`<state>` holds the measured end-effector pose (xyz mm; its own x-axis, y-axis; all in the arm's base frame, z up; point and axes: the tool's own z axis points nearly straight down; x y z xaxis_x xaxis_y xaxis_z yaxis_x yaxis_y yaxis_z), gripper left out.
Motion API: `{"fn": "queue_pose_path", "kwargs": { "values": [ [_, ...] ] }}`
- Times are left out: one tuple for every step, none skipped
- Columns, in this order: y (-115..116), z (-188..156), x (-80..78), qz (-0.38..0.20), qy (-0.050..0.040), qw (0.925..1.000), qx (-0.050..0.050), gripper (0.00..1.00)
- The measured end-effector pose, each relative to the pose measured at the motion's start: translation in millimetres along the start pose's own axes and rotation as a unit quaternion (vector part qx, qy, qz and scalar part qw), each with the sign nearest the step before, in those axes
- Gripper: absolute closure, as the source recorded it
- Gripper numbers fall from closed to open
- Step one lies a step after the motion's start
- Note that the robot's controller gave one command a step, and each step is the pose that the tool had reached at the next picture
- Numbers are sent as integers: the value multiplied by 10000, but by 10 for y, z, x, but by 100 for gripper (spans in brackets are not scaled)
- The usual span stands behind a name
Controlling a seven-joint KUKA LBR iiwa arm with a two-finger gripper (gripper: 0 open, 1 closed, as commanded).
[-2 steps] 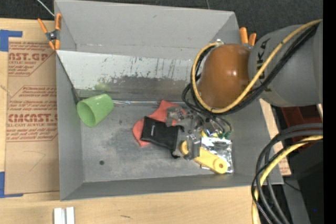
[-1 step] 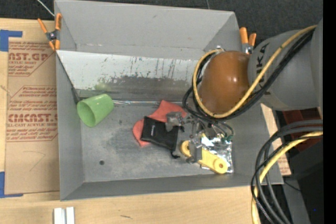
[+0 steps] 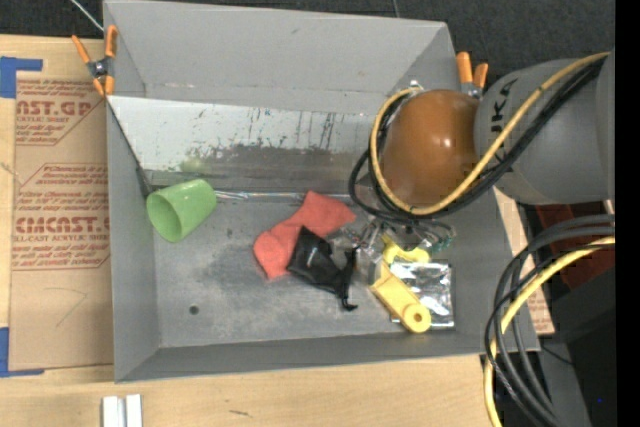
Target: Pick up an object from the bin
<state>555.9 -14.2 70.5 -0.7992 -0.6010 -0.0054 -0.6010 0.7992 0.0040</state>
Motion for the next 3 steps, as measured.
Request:
{"fn": "queue_pose_path", "kwargs": {
  "values": [
    [0,0,0,1,-1,10000,-1,100],
    [10,-781,-38,-64,13,10000,-14,100],
    [-18,-1305,-83,-35,-22,10000,14,100]
  ]
}}
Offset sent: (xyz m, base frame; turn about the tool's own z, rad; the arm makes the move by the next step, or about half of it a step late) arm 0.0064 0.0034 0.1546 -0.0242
